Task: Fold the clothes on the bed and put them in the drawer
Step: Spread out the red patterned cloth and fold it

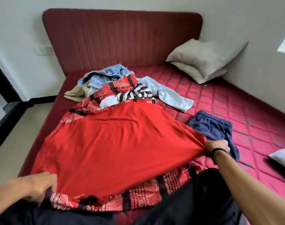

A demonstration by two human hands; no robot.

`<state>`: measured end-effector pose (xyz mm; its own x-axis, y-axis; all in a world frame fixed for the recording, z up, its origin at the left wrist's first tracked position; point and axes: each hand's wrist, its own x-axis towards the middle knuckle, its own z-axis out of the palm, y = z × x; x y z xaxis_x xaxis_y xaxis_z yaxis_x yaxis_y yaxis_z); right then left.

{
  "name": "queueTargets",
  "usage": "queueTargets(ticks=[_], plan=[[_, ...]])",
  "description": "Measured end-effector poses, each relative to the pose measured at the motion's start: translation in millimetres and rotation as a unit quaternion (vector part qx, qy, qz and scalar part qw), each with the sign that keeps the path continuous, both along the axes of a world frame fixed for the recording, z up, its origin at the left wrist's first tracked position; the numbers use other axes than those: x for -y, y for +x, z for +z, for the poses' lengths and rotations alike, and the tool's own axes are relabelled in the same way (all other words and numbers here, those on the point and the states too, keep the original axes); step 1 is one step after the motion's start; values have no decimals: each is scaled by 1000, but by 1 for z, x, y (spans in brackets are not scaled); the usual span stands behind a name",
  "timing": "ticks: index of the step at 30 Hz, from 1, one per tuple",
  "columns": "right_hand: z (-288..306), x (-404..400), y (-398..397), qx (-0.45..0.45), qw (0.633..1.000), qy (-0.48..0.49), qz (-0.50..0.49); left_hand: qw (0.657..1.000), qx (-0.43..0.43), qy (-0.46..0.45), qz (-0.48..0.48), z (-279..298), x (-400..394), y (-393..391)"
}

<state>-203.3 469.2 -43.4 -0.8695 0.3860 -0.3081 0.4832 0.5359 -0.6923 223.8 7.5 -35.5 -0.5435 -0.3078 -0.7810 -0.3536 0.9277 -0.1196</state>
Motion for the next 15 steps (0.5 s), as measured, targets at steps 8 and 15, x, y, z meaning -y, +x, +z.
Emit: queueTargets(ticks=[8,15], plan=[[-24,8,-1,78,979,147,121,960,7,155,234,23,2,-32],[-23,66,-14,-214,908,191,305,817,-460,-22,346,-35,87,-43]])
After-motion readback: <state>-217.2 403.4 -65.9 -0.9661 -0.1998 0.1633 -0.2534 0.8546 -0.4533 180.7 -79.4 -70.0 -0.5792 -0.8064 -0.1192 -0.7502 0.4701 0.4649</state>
